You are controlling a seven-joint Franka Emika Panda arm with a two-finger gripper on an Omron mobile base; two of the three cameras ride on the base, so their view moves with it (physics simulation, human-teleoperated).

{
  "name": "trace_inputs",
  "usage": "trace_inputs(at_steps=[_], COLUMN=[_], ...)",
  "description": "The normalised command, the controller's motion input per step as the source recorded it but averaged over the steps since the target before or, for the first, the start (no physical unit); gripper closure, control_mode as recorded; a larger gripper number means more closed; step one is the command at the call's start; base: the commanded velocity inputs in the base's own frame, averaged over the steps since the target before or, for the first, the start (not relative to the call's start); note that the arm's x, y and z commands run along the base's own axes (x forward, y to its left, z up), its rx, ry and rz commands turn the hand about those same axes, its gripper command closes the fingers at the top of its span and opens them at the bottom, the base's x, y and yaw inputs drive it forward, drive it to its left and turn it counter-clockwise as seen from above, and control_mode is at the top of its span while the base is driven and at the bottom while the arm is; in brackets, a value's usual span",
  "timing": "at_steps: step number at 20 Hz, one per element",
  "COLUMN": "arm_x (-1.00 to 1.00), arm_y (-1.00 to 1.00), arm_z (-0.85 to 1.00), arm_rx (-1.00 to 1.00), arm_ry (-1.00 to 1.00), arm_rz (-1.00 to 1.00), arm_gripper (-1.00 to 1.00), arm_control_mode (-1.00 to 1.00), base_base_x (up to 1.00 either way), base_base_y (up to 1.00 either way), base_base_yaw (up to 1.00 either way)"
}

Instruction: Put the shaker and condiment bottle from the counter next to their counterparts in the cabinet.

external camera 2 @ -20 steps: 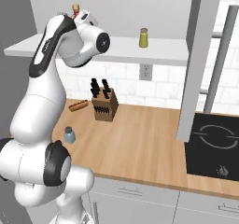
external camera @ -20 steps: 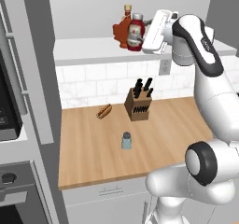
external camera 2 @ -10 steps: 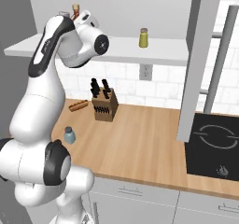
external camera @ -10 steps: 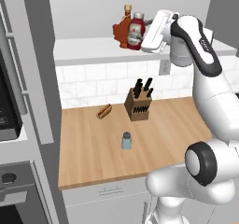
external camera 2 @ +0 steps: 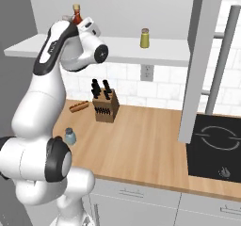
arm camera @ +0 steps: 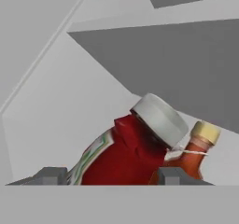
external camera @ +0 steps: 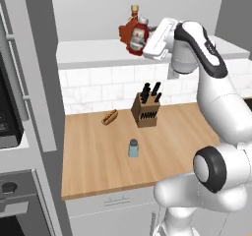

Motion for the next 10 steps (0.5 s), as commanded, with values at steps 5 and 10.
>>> trace_inputs(at_steps=[5,10], arm_x=[0.28,0.27], arm_y=[0.05,0.01], arm_z=[-0.15,-0.08], arm_rx=[0.02,0.01], arm_ry=[0.00,0.00], arm_rz=[0.00,0.00], arm_gripper=[1.00,1.00], arm_control_mode=[-1.00,-1.00], base_base_x=[0.00,0.00], base_base_y=[0.00,0.00], base_base_yaw=[0.00,0.00])
